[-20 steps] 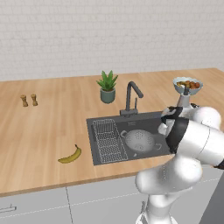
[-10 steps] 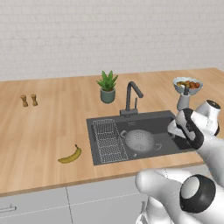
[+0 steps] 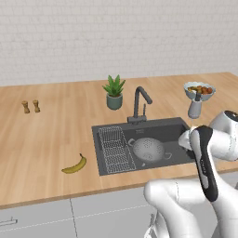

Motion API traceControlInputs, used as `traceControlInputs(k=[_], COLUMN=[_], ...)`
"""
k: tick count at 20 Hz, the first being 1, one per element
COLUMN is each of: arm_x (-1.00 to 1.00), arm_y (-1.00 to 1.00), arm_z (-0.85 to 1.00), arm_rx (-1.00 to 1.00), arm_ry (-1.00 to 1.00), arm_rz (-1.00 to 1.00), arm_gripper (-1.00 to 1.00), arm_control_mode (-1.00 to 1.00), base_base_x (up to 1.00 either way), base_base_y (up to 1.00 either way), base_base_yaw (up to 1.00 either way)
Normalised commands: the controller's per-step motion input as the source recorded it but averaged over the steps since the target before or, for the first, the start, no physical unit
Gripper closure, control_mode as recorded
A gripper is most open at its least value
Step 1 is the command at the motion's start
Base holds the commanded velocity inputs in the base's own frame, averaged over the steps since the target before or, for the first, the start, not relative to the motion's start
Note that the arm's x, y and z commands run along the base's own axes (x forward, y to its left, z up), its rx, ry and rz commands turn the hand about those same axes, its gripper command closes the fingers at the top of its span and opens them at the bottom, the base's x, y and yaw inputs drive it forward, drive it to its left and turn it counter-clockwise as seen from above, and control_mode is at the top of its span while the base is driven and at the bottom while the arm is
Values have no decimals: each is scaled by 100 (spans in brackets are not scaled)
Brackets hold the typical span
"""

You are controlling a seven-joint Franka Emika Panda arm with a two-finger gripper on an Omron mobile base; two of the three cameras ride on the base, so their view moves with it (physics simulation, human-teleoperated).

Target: Put the colander in the sink, put the banana in the colander, and turn on the sink faucet and pour water over the colander.

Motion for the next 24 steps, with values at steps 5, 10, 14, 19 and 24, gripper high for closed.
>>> traceControlInputs(k=[5, 10, 14, 19, 24], arm_x=[-19, 5, 15, 14, 36], arm_y=[76, 95, 100, 100, 100], arm_z=[40, 42, 31, 7, 0], arm_rx=[0, 0, 0, -1, 0], arm_ry=[0, 1, 4, 4, 18], arm_rz=[0, 10, 11, 6, 0], arm_gripper=[-100, -100, -100, -100, -100], arm_control_mode=[-100, -100, -100, -100, -100], base_base_x=[0, 0, 0, 0, 0], base_base_y=[0, 0, 0, 0, 0], base_base_yaw=[0, 0, 0, 0, 0])
